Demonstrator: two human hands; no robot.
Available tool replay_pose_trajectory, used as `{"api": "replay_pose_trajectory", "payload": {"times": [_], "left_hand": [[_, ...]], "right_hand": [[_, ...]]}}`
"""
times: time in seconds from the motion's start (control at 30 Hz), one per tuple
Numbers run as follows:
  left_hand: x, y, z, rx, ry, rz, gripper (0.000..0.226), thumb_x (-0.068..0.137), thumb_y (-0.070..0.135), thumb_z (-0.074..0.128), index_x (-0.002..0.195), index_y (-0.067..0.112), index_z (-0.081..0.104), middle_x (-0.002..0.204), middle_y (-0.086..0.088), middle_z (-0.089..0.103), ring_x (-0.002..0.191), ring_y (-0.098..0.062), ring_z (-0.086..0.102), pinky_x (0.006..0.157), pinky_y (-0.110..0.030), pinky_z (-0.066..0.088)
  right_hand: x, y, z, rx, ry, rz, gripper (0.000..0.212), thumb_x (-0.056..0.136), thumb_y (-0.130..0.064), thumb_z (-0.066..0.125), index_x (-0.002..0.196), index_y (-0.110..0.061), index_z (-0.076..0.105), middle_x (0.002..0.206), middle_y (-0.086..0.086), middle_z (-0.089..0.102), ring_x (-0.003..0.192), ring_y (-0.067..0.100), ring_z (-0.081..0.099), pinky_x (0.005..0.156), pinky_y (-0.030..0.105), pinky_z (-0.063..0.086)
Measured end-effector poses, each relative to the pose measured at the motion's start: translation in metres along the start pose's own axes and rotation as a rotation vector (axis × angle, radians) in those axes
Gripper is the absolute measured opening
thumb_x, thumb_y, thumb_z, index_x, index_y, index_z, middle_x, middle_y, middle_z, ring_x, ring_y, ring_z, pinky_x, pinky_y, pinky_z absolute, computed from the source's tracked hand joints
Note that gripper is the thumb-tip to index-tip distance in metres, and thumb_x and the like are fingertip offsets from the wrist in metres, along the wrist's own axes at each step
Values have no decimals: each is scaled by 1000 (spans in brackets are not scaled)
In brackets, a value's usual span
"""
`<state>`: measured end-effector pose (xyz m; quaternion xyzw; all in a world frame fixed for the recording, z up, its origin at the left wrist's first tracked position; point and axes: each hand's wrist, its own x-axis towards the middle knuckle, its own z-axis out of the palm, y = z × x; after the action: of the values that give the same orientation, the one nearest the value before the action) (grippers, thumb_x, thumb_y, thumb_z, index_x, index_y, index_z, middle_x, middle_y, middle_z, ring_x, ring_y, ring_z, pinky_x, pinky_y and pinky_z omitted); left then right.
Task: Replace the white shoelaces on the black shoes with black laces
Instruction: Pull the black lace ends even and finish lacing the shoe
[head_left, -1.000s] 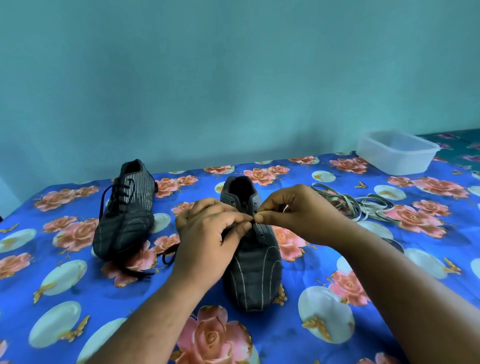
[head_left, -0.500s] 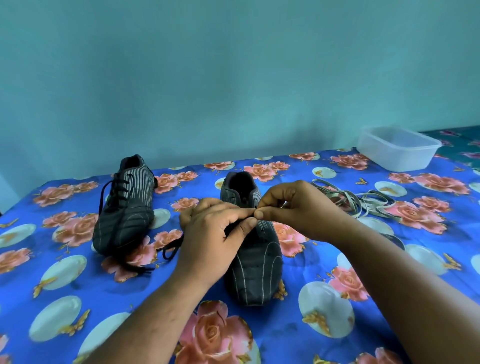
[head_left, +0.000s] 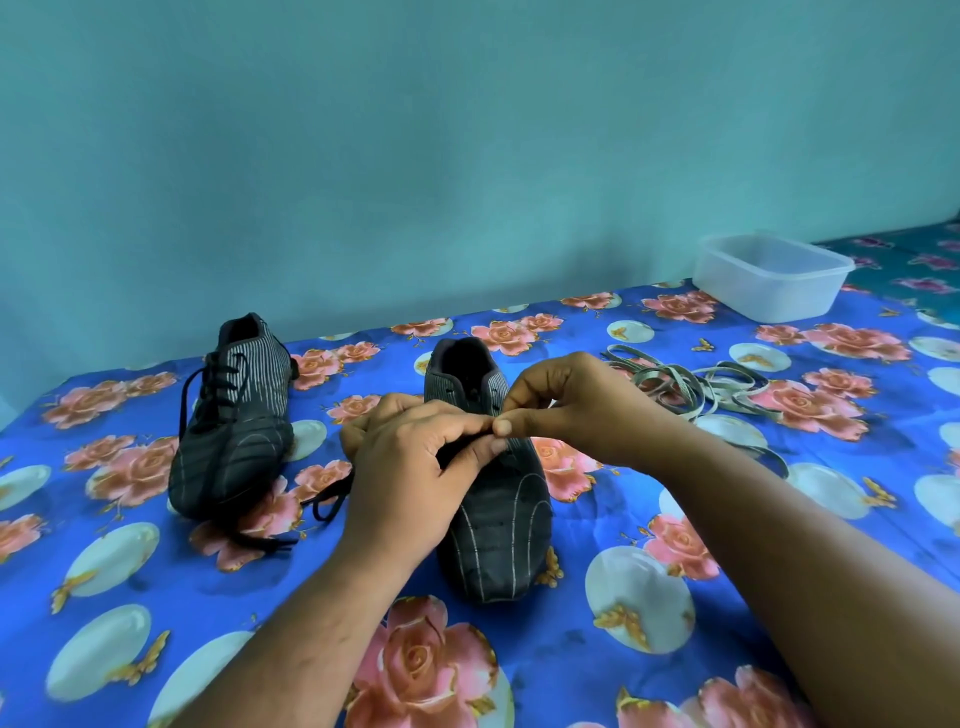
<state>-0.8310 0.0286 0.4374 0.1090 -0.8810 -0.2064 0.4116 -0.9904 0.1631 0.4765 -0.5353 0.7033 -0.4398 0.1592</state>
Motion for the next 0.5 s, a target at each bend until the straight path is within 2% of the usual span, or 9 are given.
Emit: {"api": "replay_pose_trajectory", "payload": {"times": [0.07,0.13,0.2,0.3,0.37,0.5], "left_hand": [[0,0,1,-2,19,0,24,88,52,66,89,32,79,87,21,68,87,-10,54,82,-29,41],[-1,1,0,9,33,-46,25,88,56,62,87,36,76,90,20,65,91,-8,54,85,-37,39],[-3,2,0,14,30,-105,22,85,57,60,84,39,73,93,20,62,97,-3,51,88,-37,30],[-5,3,-2,23,9,-129,17,81,52,62,76,37,68,89,20,59,98,2,50,85,-31,21],[-6,3,-2,37,-10,-116,18,81,49,62,72,34,64,85,20,58,95,1,50,83,-34,24],[-5,3,-1,61,-27,-106,22,81,48,58,68,30,58,80,17,55,89,-8,51,80,-46,35]], "right_hand": [[0,0,-1,23,11,1,22,83,-29,82,84,-9,75,70,2,68,61,6,47,57,17,37],[2,3,0,4,38,14,24,90,-34,75,82,-11,72,71,3,68,63,15,53,62,27,45],[4,8,2,-88,52,26,28,98,-39,64,81,-17,68,72,0,70,68,24,60,68,37,50],[5,13,9,-199,21,47,20,98,-39,64,86,-23,62,68,-11,65,58,9,53,61,31,46],[4,12,13,-213,-8,79,21,93,-42,69,87,-24,61,64,-18,60,56,3,50,58,23,41],[5,10,17,-234,12,147,34,85,-55,73,89,-25,57,77,-2,66,62,9,53,62,35,49]]}}
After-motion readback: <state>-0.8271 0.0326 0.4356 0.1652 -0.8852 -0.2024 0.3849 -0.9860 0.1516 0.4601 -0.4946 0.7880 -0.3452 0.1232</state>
